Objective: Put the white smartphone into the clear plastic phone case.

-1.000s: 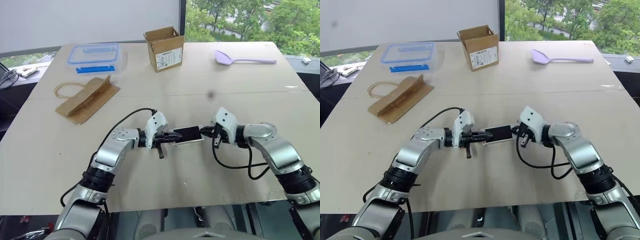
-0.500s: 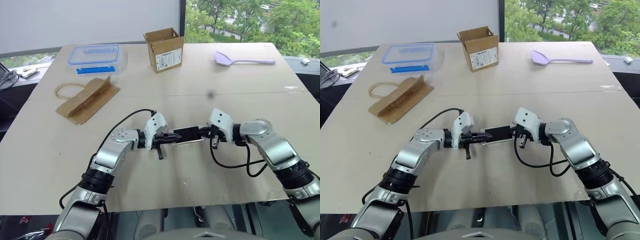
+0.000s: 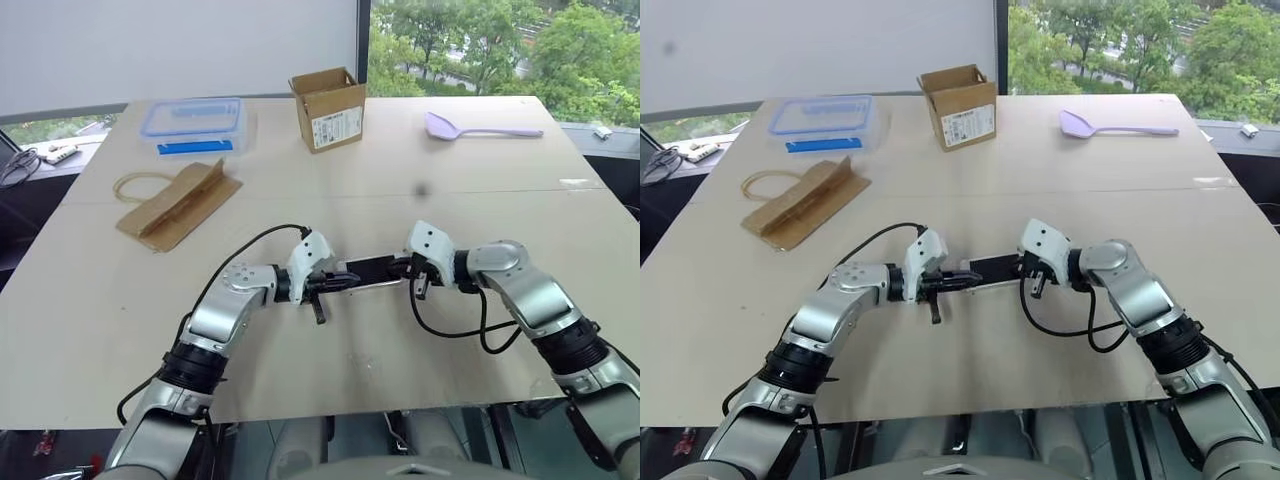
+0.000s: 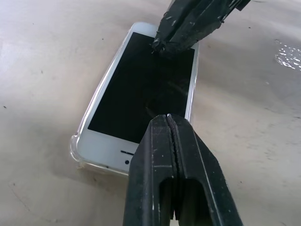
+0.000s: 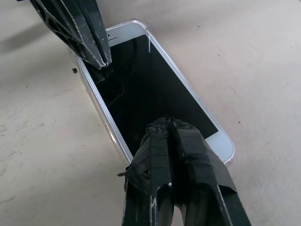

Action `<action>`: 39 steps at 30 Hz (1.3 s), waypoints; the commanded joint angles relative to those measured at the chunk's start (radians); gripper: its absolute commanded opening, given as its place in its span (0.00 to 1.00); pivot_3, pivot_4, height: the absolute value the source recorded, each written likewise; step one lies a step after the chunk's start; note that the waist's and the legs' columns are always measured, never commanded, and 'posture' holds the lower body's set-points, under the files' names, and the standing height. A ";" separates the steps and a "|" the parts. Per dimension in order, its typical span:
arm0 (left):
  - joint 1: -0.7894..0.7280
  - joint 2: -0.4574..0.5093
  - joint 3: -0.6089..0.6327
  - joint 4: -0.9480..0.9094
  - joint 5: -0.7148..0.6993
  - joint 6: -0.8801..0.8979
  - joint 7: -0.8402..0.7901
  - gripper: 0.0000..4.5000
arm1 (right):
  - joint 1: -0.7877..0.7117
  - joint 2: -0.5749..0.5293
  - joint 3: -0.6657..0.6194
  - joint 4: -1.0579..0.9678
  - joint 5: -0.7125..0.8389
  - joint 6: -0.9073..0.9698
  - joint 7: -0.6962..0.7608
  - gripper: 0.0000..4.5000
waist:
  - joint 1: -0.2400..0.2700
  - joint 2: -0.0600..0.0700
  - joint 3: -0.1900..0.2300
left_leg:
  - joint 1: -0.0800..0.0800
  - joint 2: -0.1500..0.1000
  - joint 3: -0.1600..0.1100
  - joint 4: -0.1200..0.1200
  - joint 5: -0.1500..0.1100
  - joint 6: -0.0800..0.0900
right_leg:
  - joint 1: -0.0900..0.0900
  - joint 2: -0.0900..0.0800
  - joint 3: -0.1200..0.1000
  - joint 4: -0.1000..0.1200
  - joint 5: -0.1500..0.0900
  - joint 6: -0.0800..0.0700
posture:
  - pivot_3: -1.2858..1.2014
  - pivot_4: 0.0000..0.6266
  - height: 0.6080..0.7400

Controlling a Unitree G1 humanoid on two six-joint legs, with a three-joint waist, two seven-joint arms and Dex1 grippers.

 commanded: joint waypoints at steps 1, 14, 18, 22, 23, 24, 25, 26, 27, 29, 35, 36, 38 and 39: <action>0.005 0.008 0.001 -0.031 0.006 0.004 0.005 0.00 | 0.071 -0.005 0.108 0.135 -0.062 0.081 0.007 0.01 | 0.000 0.000 -0.003 | 0.000 0.000 0.000 0.000 0.000 0.000 | 0.000 0.000 0.000 -0.001 0.000 0.000 | 0.52 0.24 1.00; 0.008 0.010 0.010 -0.031 0.003 0.010 0.015 0.00 | 0.094 0.003 0.102 0.192 -0.063 0.138 -0.009 0.01 | 0.000 -0.001 -0.015 | 0.001 0.000 -0.004 -0.003 0.000 0.000 | 0.000 -0.003 0.000 -0.004 0.000 0.000 | 0.52 0.24 1.00; 0.007 0.012 0.010 -0.028 0.003 0.008 0.015 0.00 | 0.102 0.003 0.102 0.209 -0.064 0.149 -0.014 0.01 | 0.000 -0.001 -0.020 | 0.001 0.000 -0.004 -0.004 -0.001 -0.001 | 0.000 -0.005 0.000 -0.006 0.000 0.000 | 0.52 0.24 1.00; 0.007 0.014 0.009 -0.028 0.003 0.007 0.016 0.00 | 0.106 0.005 0.095 0.215 -0.058 0.168 -0.021 0.01 | 0.000 0.001 -0.024 | 0.001 0.000 -0.005 -0.004 -0.003 -0.005 | 0.000 -0.007 -0.001 -0.007 0.000 0.000 | 0.52 0.24 1.00; 0.007 0.015 0.009 -0.028 0.003 0.006 0.017 0.00 | 0.106 0.007 0.093 0.216 -0.055 0.180 -0.024 0.01 | 0.001 0.001 -0.024 | 0.001 0.000 -0.006 -0.005 -0.003 -0.005 | 0.000 -0.007 -0.001 -0.007 0.000 0.000 | 0.52 0.24 1.00; 0.008 0.016 0.009 -0.028 0.003 0.006 0.017 0.00 | 0.106 0.008 0.093 0.217 -0.054 0.187 -0.026 0.01 | 0.001 0.001 -0.025 | 0.001 0.000 -0.006 -0.005 -0.003 -0.005 | 0.000 -0.007 -0.002 -0.007 0.000 0.000 | 0.52 0.24 1.00; 0.008 0.016 0.009 -0.028 0.003 0.006 0.017 0.00 | 0.107 0.008 0.093 0.218 -0.053 0.191 -0.027 0.01 | 0.001 0.002 -0.025 | 0.000 0.000 -0.006 -0.005 -0.003 -0.005 | 0.000 -0.007 -0.002 -0.007 0.000 0.000 | 0.52 0.24 1.00; 0.008 0.017 0.009 -0.029 0.003 0.006 0.018 0.00 | 0.107 0.006 0.096 0.220 -0.054 0.202 -0.028 0.01 | 0.001 0.002 -0.026 | 0.000 0.000 -0.006 -0.005 -0.003 -0.005 | 0.000 -0.008 -0.002 -0.007 0.000 0.000 | 0.52 0.24 1.00; 0.009 0.017 0.009 -0.029 0.003 0.006 0.018 0.00 | 0.106 0.003 0.099 0.223 -0.055 0.212 -0.027 0.01 | 0.001 0.001 -0.027 | 0.000 0.000 -0.007 -0.005 -0.003 -0.005 | 0.000 -0.008 -0.002 -0.007 0.000 0.000 | 0.52 0.24 1.00; 0.010 0.018 0.009 -0.031 0.003 0.006 0.019 0.00 | 0.104 -0.005 0.112 0.227 -0.057 0.231 -0.019 0.01 | 0.002 0.000 -0.028 | 0.000 0.000 -0.007 -0.005 -0.003 -0.005 | 0.001 -0.009 -0.003 -0.008 0.000 0.000 | 0.52 0.24 1.00; 0.014 0.017 0.004 -0.039 0.002 0.011 0.020 0.00 | 0.057 -0.019 0.184 0.277 -0.084 0.289 0.032 0.01 | 0.002 0.002 -0.031 | -0.002 -0.001 -0.010 -0.005 -0.003 -0.006 | 0.001 -0.015 -0.006 -0.011 0.000 0.000 | 0.52 0.24 1.00; 0.014 0.016 0.003 -0.041 0.003 0.011 0.021 0.00 | 0.043 -0.017 0.196 0.291 -0.085 0.305 0.046 0.01 | 0.002 0.002 -0.031 | -0.002 -0.001 -0.010 -0.006 -0.003 -0.006 | 0.001 -0.015 -0.006 -0.011 0.000 0.000 | 0.52 0.24 1.00; 0.015 0.015 0.001 -0.043 0.003 0.012 0.022 0.00 | 0.030 -0.013 0.202 0.310 -0.080 0.312 0.066 0.01 | 0.002 0.002 -0.032 | -0.002 -0.001 -0.010 -0.006 -0.004 -0.006 | 0.001 -0.017 -0.009 -0.012 0.000 0.000 | 0.52 0.24 1.00; 0.017 0.015 0.002 -0.045 0.002 0.013 0.023 0.00 | 0.025 -0.011 0.203 0.322 -0.085 0.296 0.068 0.01 | 0.002 0.002 -0.032 | -0.002 -0.001 -0.011 -0.007 -0.004 -0.006 | 0.001 -0.019 -0.012 -0.012 0.000 0.000 | 0.52 0.24 1.00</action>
